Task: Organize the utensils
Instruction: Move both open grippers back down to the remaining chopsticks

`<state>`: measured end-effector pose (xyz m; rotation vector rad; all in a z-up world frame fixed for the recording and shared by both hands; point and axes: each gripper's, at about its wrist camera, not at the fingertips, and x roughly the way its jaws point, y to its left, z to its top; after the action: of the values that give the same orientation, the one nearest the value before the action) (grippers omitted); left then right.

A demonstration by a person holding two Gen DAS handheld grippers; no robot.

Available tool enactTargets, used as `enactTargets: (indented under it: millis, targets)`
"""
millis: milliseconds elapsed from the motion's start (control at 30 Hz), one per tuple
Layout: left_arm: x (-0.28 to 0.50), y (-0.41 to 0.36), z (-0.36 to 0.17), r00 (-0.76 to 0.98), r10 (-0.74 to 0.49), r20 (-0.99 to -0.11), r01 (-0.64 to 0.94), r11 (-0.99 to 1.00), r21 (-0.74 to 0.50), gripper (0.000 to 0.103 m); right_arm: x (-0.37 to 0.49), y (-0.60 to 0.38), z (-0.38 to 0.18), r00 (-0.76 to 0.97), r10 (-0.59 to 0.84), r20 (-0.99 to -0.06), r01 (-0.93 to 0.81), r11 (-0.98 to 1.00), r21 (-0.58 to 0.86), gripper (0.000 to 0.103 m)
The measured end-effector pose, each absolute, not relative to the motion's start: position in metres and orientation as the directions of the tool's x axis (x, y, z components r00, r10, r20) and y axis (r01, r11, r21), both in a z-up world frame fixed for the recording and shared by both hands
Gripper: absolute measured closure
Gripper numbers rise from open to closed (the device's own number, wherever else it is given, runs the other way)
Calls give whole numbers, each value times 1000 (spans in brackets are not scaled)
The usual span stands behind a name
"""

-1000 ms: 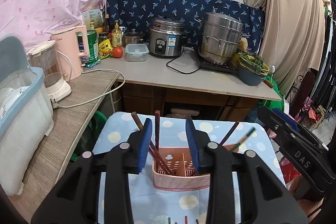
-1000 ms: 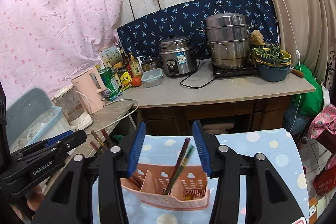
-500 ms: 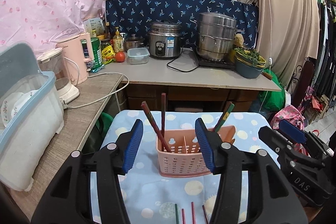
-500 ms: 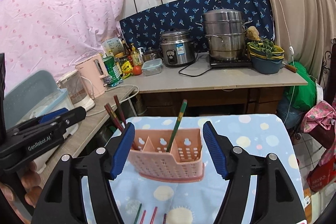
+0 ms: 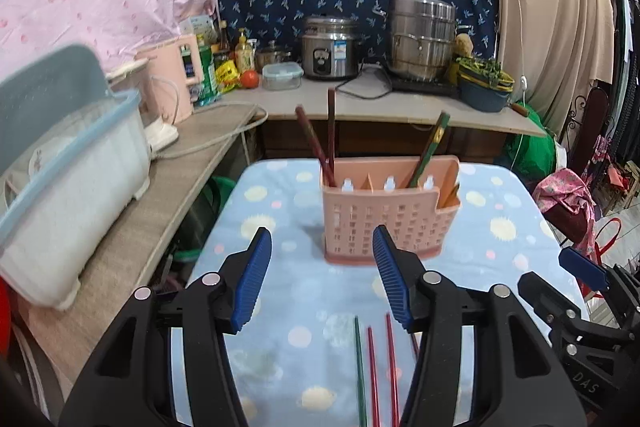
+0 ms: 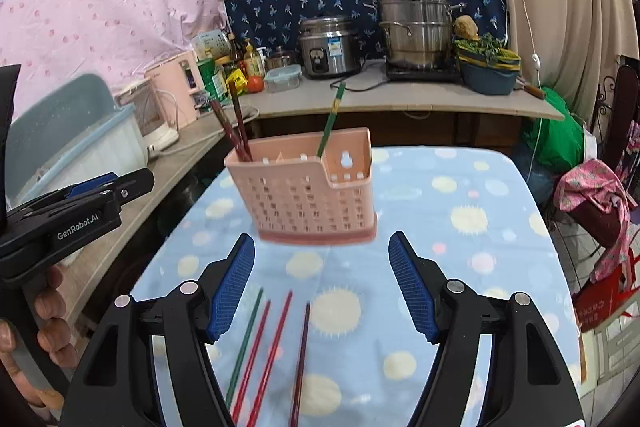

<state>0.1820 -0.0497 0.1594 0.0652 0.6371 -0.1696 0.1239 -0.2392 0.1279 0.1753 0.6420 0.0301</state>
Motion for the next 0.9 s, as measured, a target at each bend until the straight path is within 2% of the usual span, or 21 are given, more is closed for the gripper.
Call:
enactTargets:
  millis: [233,333,900]
  targets:
    - [153,-34,118,748,-117,-653,158,987,3,52,77,-233,98,771,75,-633,26,989,149,37]
    - [137,-31,99,733,-100,-673,151,988,17,45,60,-232,84,749,93,-656,27,985,170,39]
    - [87,-21,30,648,-79,-757,157,987,32,45,10,-209,3,625,132,-769,20,982,185,55]
